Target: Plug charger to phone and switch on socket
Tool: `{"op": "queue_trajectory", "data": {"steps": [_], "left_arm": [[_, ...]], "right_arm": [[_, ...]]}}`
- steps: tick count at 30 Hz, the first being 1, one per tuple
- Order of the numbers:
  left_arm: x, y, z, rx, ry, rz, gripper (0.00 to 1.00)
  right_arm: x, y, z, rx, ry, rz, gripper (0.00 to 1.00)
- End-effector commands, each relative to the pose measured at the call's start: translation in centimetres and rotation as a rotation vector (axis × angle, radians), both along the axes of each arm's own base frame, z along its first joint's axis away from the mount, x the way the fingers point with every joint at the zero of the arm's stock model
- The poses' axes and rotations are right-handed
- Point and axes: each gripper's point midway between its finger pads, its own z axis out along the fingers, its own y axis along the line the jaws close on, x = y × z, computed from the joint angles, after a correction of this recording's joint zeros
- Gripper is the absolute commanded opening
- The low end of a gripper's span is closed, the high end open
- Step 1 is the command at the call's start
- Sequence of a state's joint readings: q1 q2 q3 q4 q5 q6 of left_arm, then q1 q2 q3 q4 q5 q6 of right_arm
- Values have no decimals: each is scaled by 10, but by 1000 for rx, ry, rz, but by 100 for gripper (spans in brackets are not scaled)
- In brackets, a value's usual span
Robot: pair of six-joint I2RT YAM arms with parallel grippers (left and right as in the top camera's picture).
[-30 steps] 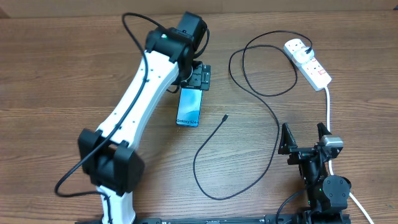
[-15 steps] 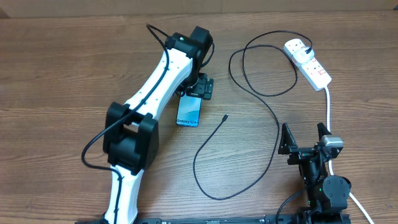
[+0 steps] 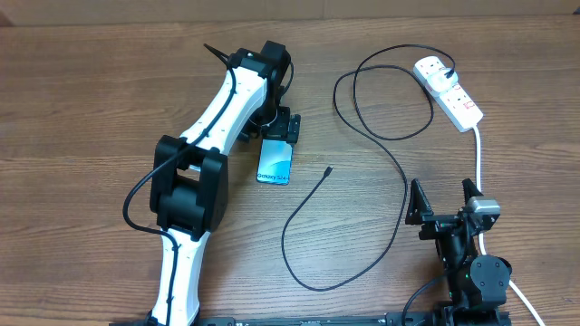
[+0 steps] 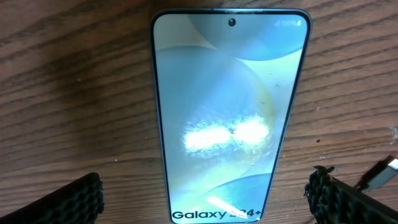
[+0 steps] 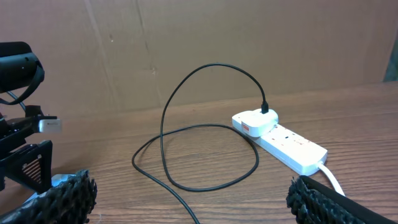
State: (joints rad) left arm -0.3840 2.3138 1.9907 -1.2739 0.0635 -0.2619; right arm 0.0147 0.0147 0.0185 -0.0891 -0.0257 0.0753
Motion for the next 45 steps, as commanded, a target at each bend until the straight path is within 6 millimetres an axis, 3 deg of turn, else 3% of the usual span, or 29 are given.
{"op": "queue_trajectory", "data": {"steps": [1,14,25,36,45], "left_arm": [[3,-4,-3,36,-20,-16,100],[-2,-6,-21,44,-15,25,100],[-1,-7,-24,45,-21,33,100],[-5,-6,-49,41,-27,31,100],[-7,-11,-50,42,-29,17,100]], "right_arm": [[0,1,-2,4,-3,6,100],[0,1,-2,4,-3,6,100],[0,1,-2,4,-3,6,100],[0,1,-2,4,-3,6,100],[0,1,-2,4,-3,6,100]]}}
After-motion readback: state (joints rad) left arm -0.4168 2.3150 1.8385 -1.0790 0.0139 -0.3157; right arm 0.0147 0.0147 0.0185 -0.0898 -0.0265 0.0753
